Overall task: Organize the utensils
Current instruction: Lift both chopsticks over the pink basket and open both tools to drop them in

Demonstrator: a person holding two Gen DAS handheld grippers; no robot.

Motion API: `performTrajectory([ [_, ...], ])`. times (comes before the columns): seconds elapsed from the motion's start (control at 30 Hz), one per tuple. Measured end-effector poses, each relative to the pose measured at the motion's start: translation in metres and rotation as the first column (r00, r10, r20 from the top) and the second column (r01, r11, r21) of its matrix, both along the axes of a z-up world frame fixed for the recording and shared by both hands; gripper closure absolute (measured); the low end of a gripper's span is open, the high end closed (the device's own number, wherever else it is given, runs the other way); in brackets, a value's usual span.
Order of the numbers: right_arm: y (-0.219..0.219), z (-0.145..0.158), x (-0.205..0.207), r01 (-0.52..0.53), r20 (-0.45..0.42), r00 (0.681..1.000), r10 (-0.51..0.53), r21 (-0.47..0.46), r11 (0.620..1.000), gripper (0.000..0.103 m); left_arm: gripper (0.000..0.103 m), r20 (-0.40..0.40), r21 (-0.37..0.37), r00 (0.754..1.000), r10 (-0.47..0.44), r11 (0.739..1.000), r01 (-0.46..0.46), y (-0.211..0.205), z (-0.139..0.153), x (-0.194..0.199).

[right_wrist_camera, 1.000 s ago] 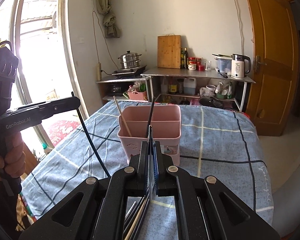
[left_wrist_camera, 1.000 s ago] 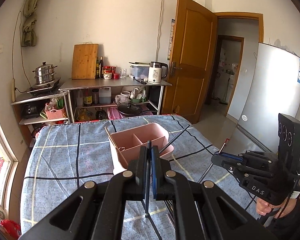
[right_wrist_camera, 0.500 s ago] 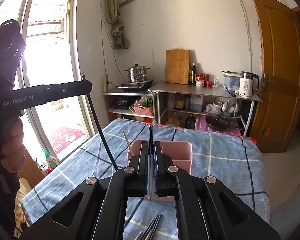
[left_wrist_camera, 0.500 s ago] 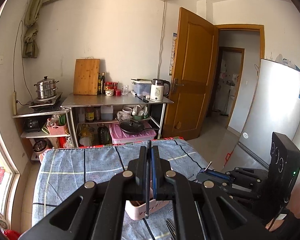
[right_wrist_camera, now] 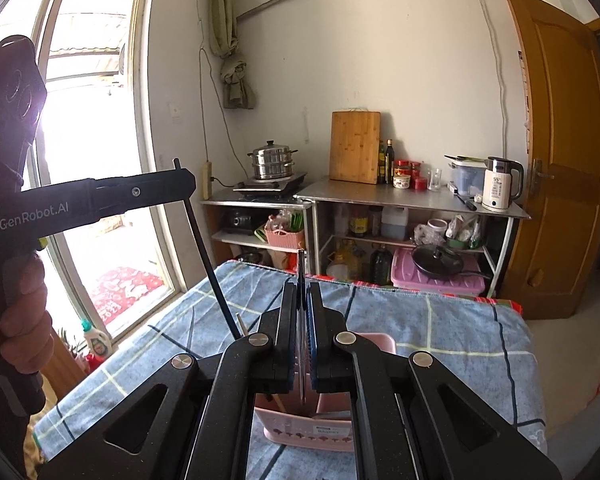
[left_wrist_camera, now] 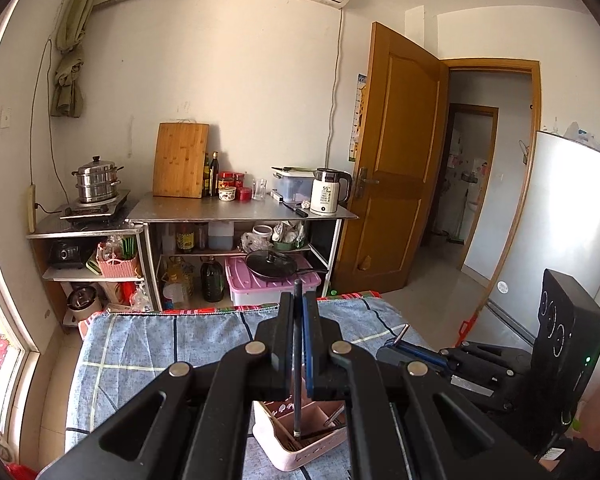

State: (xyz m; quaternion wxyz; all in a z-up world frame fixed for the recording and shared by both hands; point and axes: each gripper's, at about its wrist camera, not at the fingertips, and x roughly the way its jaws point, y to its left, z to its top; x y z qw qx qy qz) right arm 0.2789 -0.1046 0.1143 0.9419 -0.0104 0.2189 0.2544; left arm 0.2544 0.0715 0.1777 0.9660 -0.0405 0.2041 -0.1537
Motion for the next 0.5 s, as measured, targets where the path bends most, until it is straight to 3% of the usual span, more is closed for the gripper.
performTrajectory([
  [0.37, 0.011, -0.048, 0.017, -0.007, -0.113, 0.994, -0.001, -0.068, 0.998, 0.099, 0.098, -0.131, -0.020, 0.991, -0.011, 1.000, 0.008, 0.003, -0.057, 0.019],
  [0.5, 0.012, -0.051, 0.019, -0.004, -0.111, 0.994, -0.006, -0.084, 0.996, 0.098, 0.098, -0.161, -0.022, 0.987, -0.018, 1.000, 0.015, 0.002, -0.071, 0.023],
])
